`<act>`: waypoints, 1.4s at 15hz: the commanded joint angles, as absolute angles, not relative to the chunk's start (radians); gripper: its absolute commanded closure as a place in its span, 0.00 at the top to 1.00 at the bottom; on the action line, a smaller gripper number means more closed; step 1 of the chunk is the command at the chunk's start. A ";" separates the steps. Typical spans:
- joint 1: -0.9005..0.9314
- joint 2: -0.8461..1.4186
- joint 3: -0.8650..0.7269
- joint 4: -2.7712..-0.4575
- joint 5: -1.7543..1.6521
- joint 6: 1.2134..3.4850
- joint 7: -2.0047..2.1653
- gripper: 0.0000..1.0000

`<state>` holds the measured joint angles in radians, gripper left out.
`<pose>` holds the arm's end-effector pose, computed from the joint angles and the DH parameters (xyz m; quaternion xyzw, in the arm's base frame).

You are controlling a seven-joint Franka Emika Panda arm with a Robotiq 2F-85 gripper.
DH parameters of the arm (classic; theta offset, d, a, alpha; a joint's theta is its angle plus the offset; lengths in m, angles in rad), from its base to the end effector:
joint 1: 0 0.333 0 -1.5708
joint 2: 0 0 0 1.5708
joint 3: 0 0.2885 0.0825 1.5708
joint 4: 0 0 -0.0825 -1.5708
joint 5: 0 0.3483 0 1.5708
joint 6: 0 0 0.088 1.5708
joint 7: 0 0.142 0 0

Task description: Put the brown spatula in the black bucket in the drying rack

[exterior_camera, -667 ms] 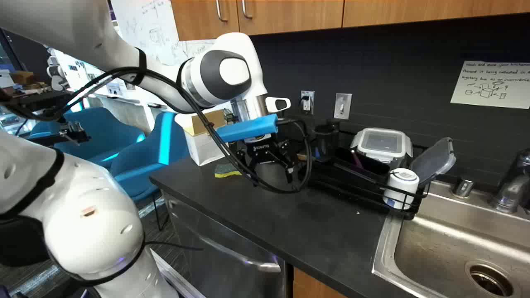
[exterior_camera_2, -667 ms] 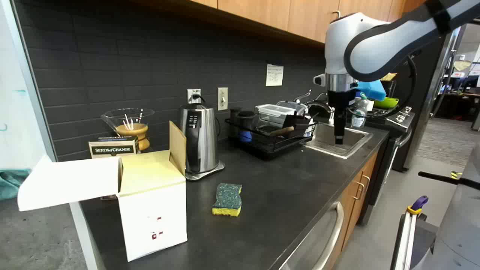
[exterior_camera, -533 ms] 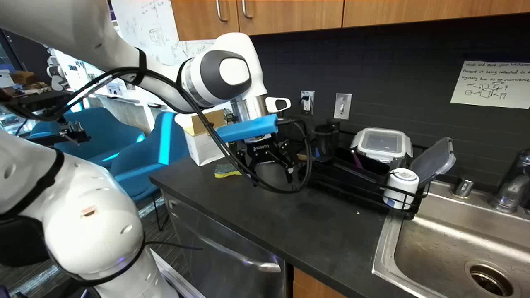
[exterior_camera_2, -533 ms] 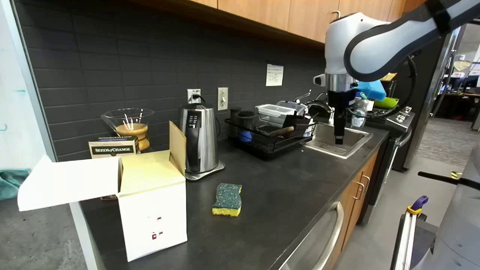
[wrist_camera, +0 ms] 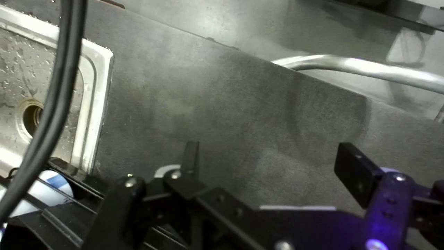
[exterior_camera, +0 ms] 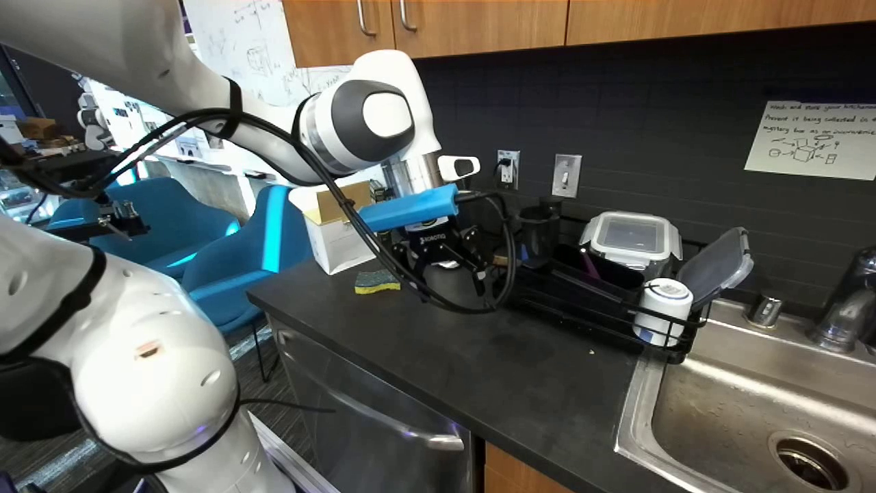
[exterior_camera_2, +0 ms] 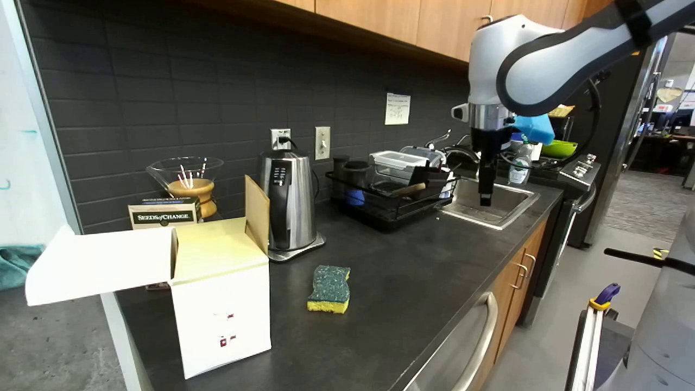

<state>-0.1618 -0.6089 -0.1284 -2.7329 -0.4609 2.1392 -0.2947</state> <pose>0.3155 -0.1223 0.3660 0.9782 0.1350 -0.0341 0.1540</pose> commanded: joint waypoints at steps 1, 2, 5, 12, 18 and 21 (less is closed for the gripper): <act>-0.159 -0.584 -0.117 -2.700 -0.462 2.175 -0.236 1.00; -0.162 -0.575 -0.116 -2.692 -0.461 2.186 -0.222 1.00; -0.168 -0.535 -0.112 -2.659 -0.472 2.239 -0.188 1.00; -0.162 -0.398 -0.111 -2.568 -0.453 2.347 -0.164 1.00; -0.146 -0.335 -0.076 -2.540 -0.437 2.387 -0.101 1.00; -0.147 -0.316 -0.059 -2.517 -0.439 2.388 -0.044 1.00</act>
<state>-0.1466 -0.3459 -0.0765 -2.5530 -0.4469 2.3840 -0.0957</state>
